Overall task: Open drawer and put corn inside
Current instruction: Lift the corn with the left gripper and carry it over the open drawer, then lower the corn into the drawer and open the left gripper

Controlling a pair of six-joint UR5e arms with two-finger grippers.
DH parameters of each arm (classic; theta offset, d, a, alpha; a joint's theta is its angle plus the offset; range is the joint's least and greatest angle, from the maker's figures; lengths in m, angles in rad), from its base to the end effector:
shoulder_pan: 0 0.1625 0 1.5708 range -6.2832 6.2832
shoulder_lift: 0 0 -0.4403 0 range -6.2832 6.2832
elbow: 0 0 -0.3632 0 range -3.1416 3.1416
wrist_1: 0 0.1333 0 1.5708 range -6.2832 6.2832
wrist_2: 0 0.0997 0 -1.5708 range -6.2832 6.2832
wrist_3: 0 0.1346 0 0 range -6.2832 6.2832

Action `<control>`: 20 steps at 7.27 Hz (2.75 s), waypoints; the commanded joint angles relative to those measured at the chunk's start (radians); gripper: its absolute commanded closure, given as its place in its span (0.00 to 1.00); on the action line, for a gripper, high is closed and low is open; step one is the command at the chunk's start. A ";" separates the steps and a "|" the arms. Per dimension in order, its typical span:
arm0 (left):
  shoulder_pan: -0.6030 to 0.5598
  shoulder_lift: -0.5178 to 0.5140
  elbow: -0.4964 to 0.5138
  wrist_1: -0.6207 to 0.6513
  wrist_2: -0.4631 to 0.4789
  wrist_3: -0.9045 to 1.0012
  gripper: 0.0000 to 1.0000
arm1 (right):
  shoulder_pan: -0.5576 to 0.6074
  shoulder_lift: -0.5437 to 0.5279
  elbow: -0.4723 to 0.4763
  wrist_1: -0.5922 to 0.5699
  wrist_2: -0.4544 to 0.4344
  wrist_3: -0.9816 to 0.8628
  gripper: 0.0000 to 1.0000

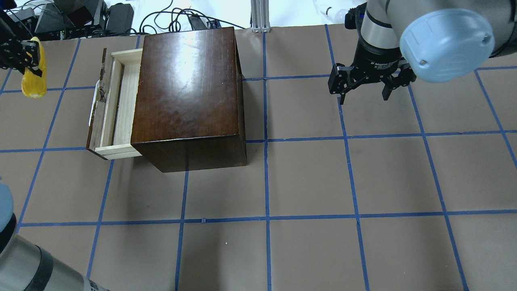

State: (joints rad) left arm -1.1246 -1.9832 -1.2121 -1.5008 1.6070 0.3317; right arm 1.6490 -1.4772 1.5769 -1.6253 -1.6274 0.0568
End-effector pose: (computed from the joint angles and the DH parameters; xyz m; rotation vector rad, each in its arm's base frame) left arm 0.1608 -0.6337 0.4135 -0.1779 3.0968 -0.0021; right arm 0.1641 -0.4847 0.4260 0.0349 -3.0812 -0.0636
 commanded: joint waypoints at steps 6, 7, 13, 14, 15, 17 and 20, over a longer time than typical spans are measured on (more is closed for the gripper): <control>-0.190 0.020 -0.060 -0.102 -0.055 0.003 1.00 | 0.000 0.000 0.000 0.001 0.000 0.000 0.00; -0.190 0.017 -0.067 -0.101 -0.055 0.012 1.00 | 0.000 0.000 0.000 0.001 -0.002 0.000 0.00; -0.190 -0.017 -0.136 -0.076 -0.098 0.013 0.77 | 0.000 -0.002 0.000 0.001 -0.003 0.000 0.00; -0.190 -0.029 -0.135 -0.055 -0.099 0.013 0.67 | 0.000 0.000 0.000 0.001 -0.002 0.000 0.00; -0.190 -0.035 -0.135 -0.049 -0.101 0.015 0.54 | 0.000 0.000 0.000 0.001 -0.003 0.000 0.00; -0.190 -0.031 -0.129 -0.049 -0.101 0.007 0.00 | 0.000 -0.002 0.000 -0.001 -0.003 0.000 0.00; -0.201 0.030 -0.094 -0.059 -0.092 -0.005 0.00 | 0.000 0.000 0.000 0.001 -0.003 0.000 0.00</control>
State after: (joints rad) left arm -1.3228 -1.9818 -1.3301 -1.5575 1.5108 0.3367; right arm 1.6490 -1.4776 1.5769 -1.6253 -1.6300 0.0568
